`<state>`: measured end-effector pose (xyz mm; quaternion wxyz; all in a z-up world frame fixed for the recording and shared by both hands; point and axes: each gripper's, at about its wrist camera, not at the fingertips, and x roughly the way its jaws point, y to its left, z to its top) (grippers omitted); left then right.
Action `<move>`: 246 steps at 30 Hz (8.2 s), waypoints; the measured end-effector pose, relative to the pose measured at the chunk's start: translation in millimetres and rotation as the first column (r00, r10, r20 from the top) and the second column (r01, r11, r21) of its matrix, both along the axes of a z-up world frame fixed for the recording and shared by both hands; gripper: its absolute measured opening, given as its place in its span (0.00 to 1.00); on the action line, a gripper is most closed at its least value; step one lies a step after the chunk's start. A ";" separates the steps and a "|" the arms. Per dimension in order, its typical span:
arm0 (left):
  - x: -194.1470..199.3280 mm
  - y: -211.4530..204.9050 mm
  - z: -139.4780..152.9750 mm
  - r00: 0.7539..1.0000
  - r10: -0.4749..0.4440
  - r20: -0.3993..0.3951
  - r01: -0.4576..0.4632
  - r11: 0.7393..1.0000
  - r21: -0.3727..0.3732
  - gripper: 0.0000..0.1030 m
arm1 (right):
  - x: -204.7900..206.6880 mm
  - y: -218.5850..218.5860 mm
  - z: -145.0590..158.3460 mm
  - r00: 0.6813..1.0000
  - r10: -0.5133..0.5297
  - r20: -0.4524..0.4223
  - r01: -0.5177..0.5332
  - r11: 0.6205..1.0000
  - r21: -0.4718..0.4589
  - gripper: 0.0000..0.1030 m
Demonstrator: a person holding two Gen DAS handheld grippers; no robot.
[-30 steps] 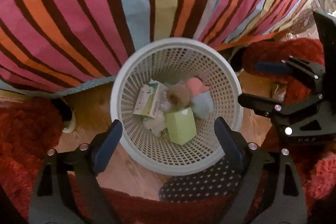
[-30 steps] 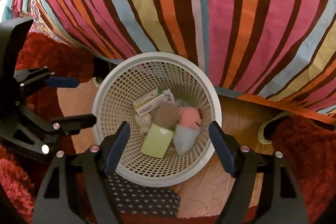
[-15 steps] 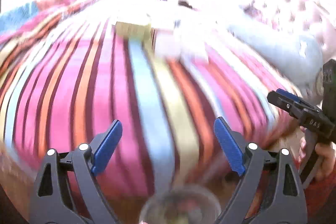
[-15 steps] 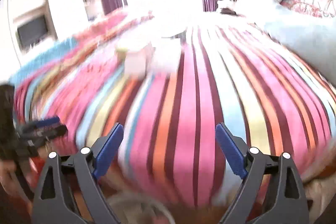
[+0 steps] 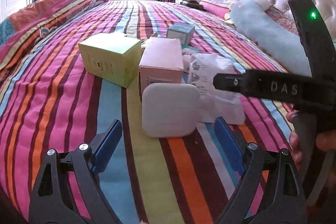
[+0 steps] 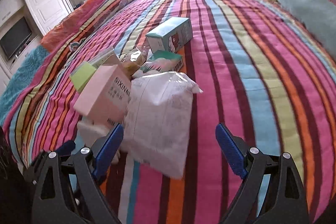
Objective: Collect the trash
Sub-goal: 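Grasp the white square pad with left gripper while right grasps white packet, then carry pad and white packet over the wastebasket and release both, then move both grippers back over the items on the bed, then grasp the tall green box with left gripper while right grasps pink box, then carry green and pink boxes over the wastebasket and release both, then move both grippers back over the items on the bed, then grasp the white Your Skin Dress box with left gripper while right grasps green tissue pack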
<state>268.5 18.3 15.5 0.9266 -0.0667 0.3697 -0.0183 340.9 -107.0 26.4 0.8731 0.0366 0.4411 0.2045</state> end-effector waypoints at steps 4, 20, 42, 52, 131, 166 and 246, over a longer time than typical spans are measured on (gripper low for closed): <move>13.5 2.2 -9.2 0.999 0.007 -0.054 -0.008 1.000 -0.020 0.84 | 15.2 11.2 -3.6 1.000 -0.006 -0.023 0.006 1.000 -0.018 0.83; 25.1 6.0 -13.6 0.993 0.011 -0.120 -0.006 0.999 0.041 0.48 | 25.9 29.0 -10.6 0.997 0.056 -0.057 -0.057 0.998 -0.019 0.49; -236.9 25.8 29.3 0.987 -0.161 0.015 0.161 0.987 0.007 0.48 | -260.5 -75.9 23.1 0.968 0.196 0.157 -0.215 0.969 0.121 0.47; -307.1 -9.1 -131.8 0.885 -0.253 -0.391 0.249 0.967 -0.063 0.48 | -331.1 -30.7 -143.4 0.935 0.250 -0.254 -0.265 0.964 -0.030 0.47; 126.1 151.4 -0.8 0.900 0.173 -0.400 -0.358 0.817 -0.453 0.57 | -24.6 59.9 -16.7 0.987 0.105 0.125 -0.100 0.994 -0.044 0.50; -317.8 21.0 -53.7 0.937 -0.273 -0.219 0.224 0.948 -0.225 0.50 | -341.6 -55.5 -59.1 0.967 0.246 -0.073 -0.237 0.965 0.109 0.49; 203.4 121.9 -9.1 0.964 -0.211 -0.164 0.248 0.935 0.252 0.78 | 91.1 51.7 -29.1 0.988 -0.126 0.087 0.142 0.967 -0.210 0.78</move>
